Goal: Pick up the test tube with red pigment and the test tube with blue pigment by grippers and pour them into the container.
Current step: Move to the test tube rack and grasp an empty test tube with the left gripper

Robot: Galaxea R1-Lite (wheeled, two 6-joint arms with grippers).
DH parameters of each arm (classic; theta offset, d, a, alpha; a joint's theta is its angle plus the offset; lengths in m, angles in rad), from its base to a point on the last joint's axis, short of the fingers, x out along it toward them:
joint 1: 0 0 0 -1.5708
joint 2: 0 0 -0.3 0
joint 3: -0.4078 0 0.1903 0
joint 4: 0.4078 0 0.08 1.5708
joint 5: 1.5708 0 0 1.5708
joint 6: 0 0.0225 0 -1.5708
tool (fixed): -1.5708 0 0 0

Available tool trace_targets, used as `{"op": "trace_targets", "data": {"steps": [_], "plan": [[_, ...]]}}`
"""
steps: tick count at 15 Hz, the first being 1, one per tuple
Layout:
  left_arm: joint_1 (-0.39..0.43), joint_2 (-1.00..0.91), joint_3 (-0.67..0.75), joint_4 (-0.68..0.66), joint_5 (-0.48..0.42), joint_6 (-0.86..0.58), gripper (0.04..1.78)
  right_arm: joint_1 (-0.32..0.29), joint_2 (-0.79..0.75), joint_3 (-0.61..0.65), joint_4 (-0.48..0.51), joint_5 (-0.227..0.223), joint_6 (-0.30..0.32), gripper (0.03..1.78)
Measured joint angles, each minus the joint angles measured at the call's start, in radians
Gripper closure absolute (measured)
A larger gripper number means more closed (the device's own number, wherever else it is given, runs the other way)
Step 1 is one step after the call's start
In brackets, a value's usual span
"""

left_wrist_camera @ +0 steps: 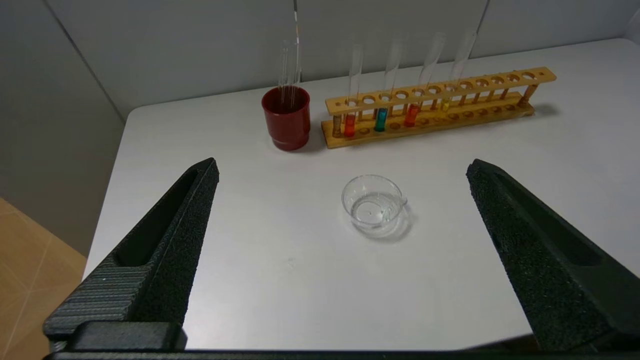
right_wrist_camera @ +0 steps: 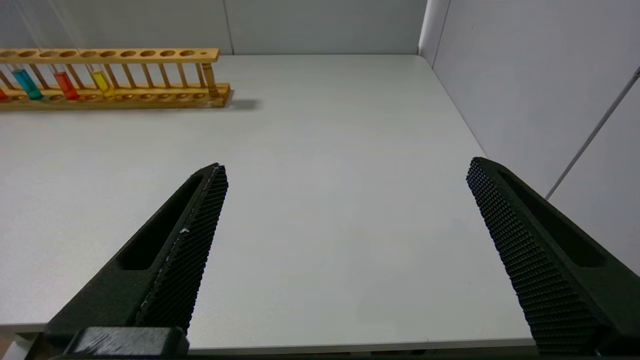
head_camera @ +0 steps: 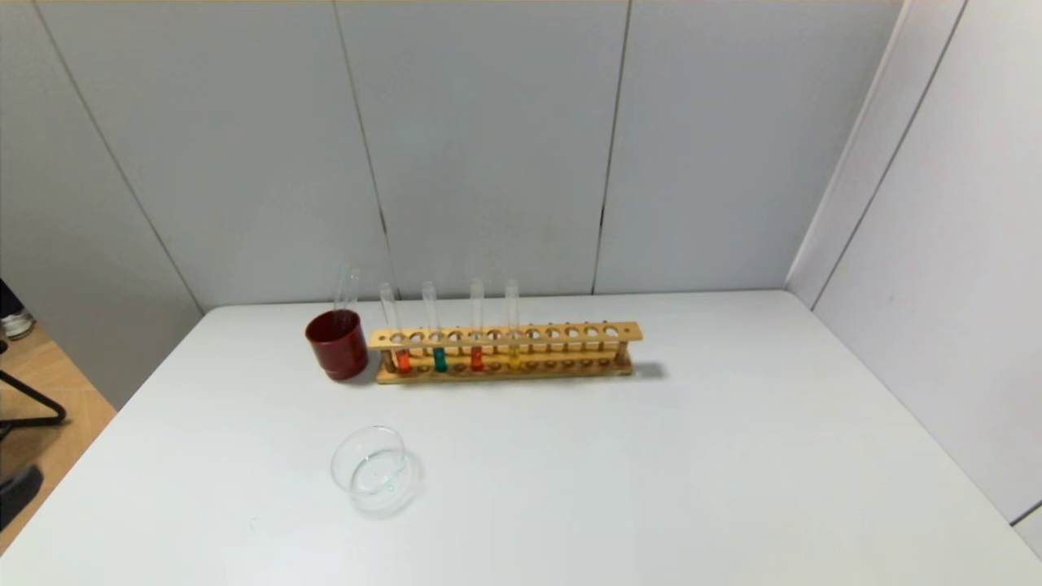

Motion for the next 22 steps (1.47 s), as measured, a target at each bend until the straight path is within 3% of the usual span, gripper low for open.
{"op": "trace_targets", "data": {"steps": [7,15,22], "plan": [[-0.046,0.552,-0.088,-0.390,-0.010,-0.029,0.07,0.000,0.000,0.000,0.000,0.000,0.000,0.06],[-0.106,1.037,-0.117,-0.770,-0.010,-0.045,0.07,0.000,0.000,0.000,0.000,0.000,0.001,0.06],[-0.134,1.239,-0.206,-0.811,-0.009,-0.049,0.07,0.000,0.000,0.000,0.000,0.000,0.000,0.06]]}}
